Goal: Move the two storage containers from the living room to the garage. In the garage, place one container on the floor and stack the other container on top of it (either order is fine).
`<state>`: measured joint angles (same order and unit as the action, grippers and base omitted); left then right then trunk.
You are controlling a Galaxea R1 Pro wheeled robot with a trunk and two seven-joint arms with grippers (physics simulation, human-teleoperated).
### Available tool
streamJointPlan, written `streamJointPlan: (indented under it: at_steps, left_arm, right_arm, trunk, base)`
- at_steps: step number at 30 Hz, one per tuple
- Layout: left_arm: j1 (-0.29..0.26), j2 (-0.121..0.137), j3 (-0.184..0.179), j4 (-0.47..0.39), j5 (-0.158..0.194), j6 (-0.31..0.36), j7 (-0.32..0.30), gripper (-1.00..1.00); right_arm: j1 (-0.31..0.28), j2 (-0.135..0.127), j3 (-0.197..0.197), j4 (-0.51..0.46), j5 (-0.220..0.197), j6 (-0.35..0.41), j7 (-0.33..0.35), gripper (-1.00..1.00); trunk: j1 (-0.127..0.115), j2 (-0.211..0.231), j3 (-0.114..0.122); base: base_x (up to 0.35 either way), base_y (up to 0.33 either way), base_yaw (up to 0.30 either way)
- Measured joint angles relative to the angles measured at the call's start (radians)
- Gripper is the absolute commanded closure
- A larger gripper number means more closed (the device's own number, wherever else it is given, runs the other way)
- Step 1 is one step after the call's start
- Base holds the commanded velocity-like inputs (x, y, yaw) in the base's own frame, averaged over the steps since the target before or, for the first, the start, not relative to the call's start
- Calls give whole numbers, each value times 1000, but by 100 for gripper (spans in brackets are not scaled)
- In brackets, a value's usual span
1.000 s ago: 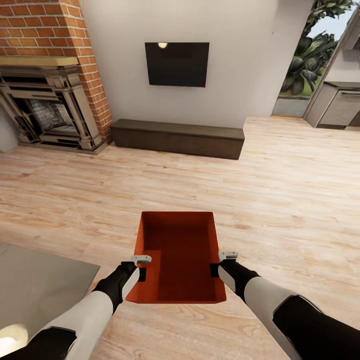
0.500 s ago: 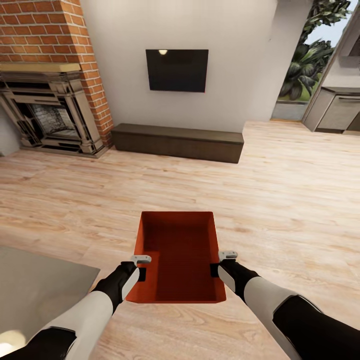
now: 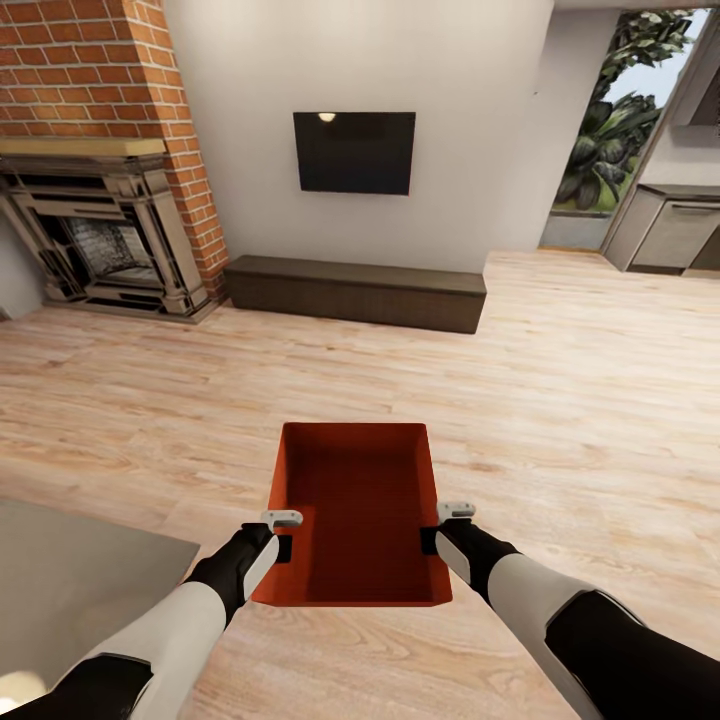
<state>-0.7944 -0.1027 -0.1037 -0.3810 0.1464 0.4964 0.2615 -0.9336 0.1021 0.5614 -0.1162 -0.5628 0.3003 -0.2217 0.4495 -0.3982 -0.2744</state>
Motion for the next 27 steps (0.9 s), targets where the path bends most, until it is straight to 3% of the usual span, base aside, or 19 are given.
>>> streamJointPlan:
  at_steps: [27]
  left_arm:
    - [0, 2, -1, -3, 1, 0, -1, 100]
  right_arm:
    - [0, 1, 0, -4, -1, 0, -3, 100]
  trunk:
    - [0, 0, 43]
  base:
    - [0, 0, 0]
